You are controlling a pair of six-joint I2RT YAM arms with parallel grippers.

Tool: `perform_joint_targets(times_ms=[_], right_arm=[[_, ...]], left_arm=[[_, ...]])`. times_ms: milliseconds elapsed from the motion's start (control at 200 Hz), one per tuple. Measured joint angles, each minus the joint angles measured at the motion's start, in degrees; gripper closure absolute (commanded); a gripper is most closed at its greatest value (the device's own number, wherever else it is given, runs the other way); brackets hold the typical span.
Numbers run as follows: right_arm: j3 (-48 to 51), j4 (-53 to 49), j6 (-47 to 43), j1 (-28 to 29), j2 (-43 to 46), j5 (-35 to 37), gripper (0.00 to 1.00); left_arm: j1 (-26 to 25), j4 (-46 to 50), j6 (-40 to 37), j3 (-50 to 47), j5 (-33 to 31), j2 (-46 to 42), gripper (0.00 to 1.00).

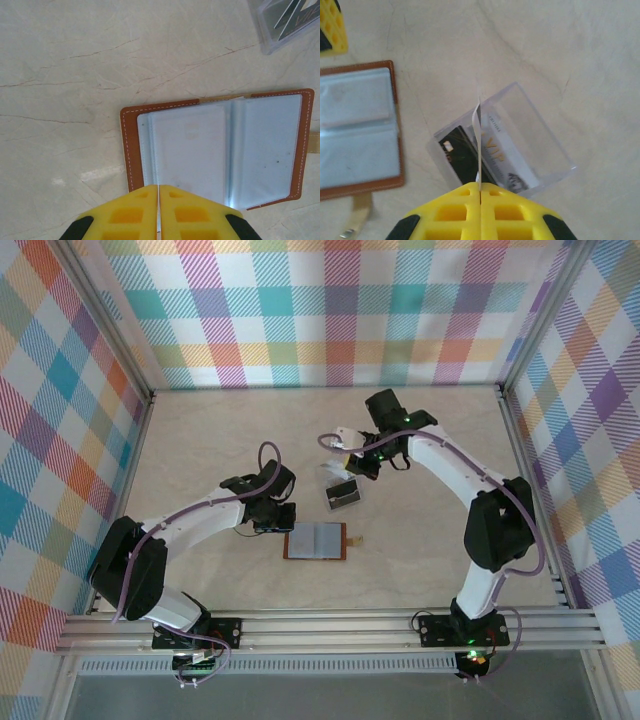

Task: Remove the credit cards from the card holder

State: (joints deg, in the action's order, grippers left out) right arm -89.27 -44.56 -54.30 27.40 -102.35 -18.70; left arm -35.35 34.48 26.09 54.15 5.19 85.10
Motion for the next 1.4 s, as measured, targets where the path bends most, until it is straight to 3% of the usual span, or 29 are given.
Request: perform_joint_targets(times_ms=[255, 630, 980, 1400], right_arm=[[-6.1, -4.74, -16.37, 0.35, -5.55, 1.66, 1.0], [-12.46, -8.92, -24.17, 1.07, -14.91, 6.21, 1.0], [-15.69, -12.07, -22.77, 1.57, -18.71, 10.45, 1.0], [-21.29, -21.09, -10.4, 2.01, -21.66, 16.39, 1.0]], left_arm=[[0.59, 0.11, 0.0, -0.04, 0.04, -0.02, 0.9], [1.36, -0.02, -0.02, -0.92, 0.04, -0.02, 0.9], [2.01, -0.09, -0.04, -1.73, 0.24, -0.11, 0.91], [2.23, -0.04, -0.9, -2.23, 1.22, -0.15, 0.9]])
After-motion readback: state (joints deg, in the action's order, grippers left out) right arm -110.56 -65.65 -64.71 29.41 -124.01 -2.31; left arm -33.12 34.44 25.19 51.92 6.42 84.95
